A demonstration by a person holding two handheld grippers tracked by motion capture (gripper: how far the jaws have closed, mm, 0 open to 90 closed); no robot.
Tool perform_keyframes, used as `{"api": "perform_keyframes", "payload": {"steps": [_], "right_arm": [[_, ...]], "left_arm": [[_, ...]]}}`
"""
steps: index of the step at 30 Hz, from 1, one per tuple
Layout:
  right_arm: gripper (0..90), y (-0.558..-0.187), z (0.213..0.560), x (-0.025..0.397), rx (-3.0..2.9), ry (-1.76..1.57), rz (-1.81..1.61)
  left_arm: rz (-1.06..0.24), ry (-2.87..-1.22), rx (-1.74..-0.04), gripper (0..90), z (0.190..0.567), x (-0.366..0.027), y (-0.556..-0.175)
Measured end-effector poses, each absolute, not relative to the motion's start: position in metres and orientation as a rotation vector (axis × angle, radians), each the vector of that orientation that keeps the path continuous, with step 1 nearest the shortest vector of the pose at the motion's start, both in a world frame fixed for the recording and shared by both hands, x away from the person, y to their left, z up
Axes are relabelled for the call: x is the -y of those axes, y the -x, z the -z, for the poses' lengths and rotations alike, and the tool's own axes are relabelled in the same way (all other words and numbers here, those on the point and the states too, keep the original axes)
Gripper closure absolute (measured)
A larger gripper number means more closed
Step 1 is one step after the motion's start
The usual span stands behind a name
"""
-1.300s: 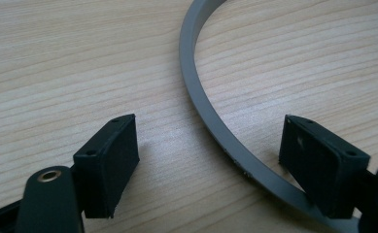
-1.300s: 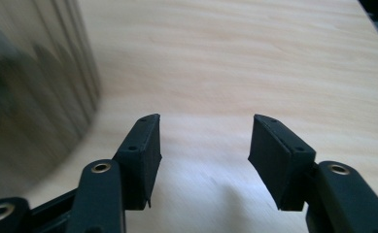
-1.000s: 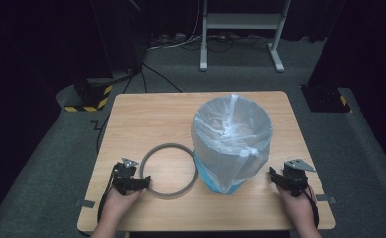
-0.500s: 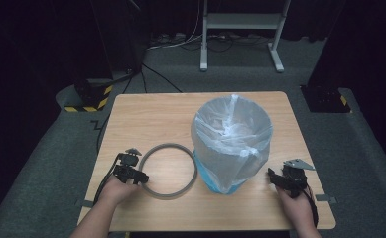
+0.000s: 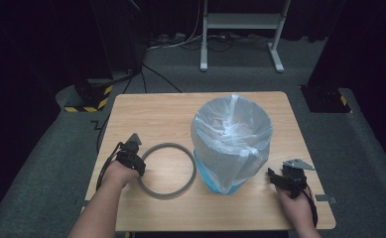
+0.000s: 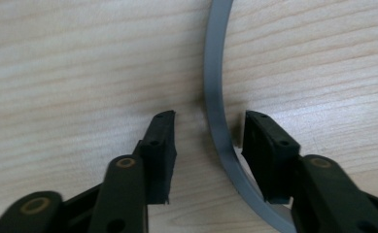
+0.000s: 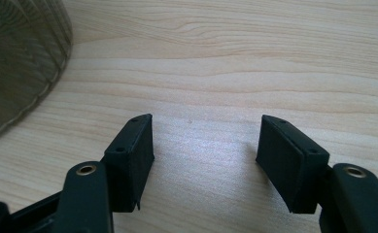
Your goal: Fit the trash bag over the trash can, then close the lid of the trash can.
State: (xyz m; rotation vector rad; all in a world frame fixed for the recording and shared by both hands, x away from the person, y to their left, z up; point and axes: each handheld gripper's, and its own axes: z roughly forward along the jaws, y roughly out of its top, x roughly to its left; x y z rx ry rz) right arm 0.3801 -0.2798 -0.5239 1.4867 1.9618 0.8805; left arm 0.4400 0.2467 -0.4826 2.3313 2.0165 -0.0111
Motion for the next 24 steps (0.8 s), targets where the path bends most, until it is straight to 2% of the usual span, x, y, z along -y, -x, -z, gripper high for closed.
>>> {"api": "perform_keyframes", "payload": {"steps": [10, 12, 17, 24], "right_arm": [[37.9, -0.380, 0.524, 0.279, -1.959, -1.495, -0.881], [37.9, -0.380, 0.524, 0.279, -1.960, -1.490, -0.880], [37.9, -0.380, 0.524, 0.279, -1.960, -1.490, -0.880], [38.5, -0.380, 0.524, 0.279, -1.963, -1.481, -0.882]], "left_arm": [[0.053, -2.335, -2.138, 65.1, 0.483, -0.239, -0.460], [0.047, -2.353, -2.126, 66.1, 0.483, -0.237, -0.461], [0.029, -2.345, -2.112, 78.0, 0.483, -0.232, -0.463], [0.066, -2.307, -2.125, 81.6, 0.482, -0.239, -0.463]]}}
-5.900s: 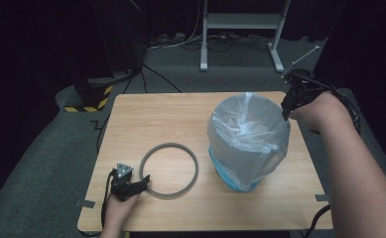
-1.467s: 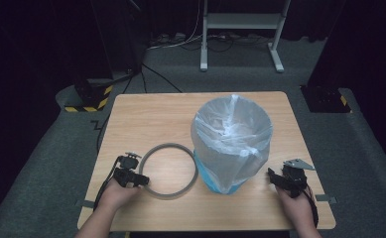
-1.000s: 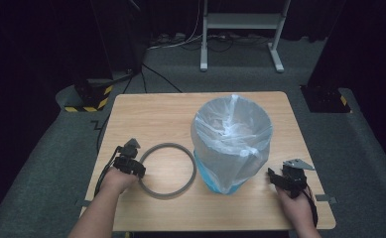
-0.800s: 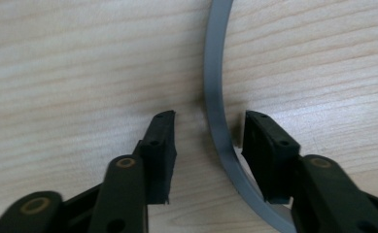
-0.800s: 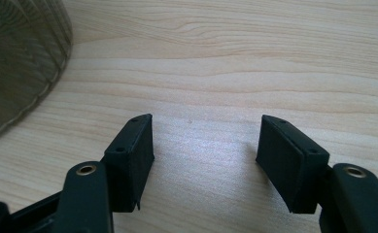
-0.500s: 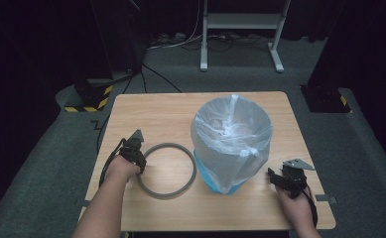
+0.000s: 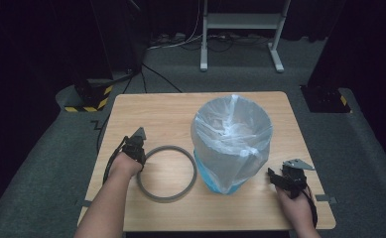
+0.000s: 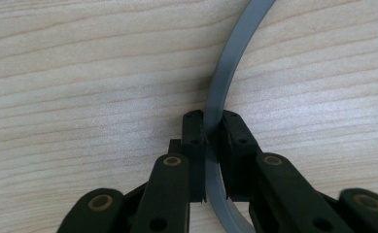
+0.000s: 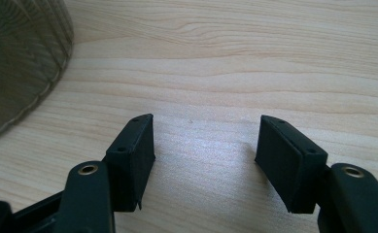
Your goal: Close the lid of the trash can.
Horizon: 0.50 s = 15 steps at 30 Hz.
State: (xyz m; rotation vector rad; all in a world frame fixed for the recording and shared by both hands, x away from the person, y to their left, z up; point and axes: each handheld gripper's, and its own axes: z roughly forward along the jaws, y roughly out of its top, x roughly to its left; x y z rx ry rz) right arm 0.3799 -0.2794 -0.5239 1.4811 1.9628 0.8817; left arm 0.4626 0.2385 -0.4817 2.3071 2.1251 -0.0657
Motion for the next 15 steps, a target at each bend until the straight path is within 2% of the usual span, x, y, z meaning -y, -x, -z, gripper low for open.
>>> {"api": "perform_keyframes", "payload": {"steps": [8, 15], "right_arm": [[35.6, -0.380, 0.524, 0.280, -1.973, -1.488, -0.893], [32.1, -0.380, 0.524, 0.281, -1.982, -1.487, -0.900]], "left_arm": [[0.219, -2.162, -2.113, 82.8, 0.476, -0.256, -0.453], [0.245, -2.084, -2.059, 83.0, 0.467, -0.267, -0.440]]}}
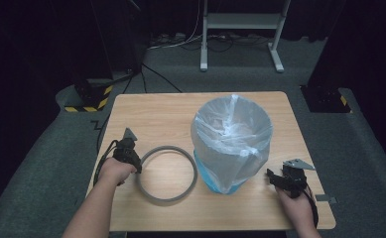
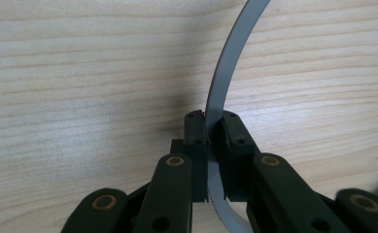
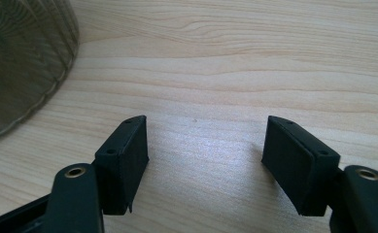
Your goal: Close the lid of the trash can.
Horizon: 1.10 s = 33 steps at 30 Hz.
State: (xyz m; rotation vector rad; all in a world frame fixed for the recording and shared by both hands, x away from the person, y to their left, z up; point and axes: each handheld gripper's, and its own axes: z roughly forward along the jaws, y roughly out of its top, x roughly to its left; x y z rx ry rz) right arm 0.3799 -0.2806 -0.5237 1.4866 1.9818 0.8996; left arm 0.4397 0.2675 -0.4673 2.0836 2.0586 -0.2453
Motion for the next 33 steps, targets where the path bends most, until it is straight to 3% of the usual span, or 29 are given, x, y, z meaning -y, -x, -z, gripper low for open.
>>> {"api": "perform_keyframes", "payload": {"steps": [7, 33], "right_arm": [[32.5, -0.377, 0.522, 0.281, -1.954, -1.467, -0.941], [29.3, -0.350, 0.486, 0.284, -1.765, -1.319, -1.139]], "left_arm": [[0.277, -1.990, -2.018, 83.3, 0.462, -0.274, -0.429], [0.304, -1.955, -1.961, 83.2, 0.423, -0.281, -0.419]]}}
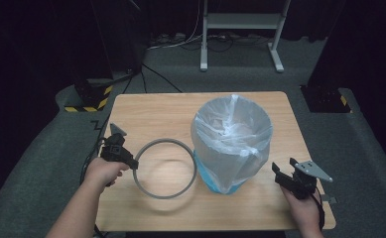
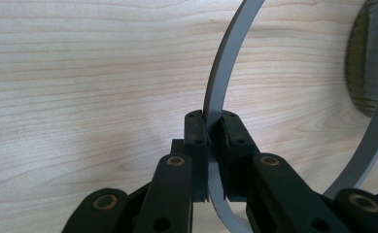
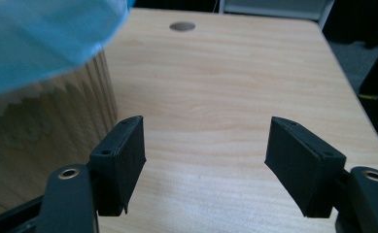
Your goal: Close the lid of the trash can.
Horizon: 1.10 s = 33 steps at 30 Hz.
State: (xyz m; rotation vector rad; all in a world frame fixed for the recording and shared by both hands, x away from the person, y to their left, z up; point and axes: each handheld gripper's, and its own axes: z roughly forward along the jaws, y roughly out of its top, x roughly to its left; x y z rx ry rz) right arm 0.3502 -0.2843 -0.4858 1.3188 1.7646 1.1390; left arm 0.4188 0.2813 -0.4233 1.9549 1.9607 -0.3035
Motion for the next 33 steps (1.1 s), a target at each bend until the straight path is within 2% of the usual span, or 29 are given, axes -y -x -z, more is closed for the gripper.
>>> {"api": "perform_keyframes", "payload": {"steps": [13, 33], "right_arm": [[27.9, -0.337, 0.458, 0.287, -1.645, -1.234, -1.218], [26.6, -0.329, 0.415, 0.284, -1.556, -1.164, -1.302]], "left_arm": [[0.284, -1.977, -1.950, 83.3, 0.396, -0.289, -0.419], [0.271, -1.907, -1.943, 83.3, 0.355, -0.300, -0.418]]}}
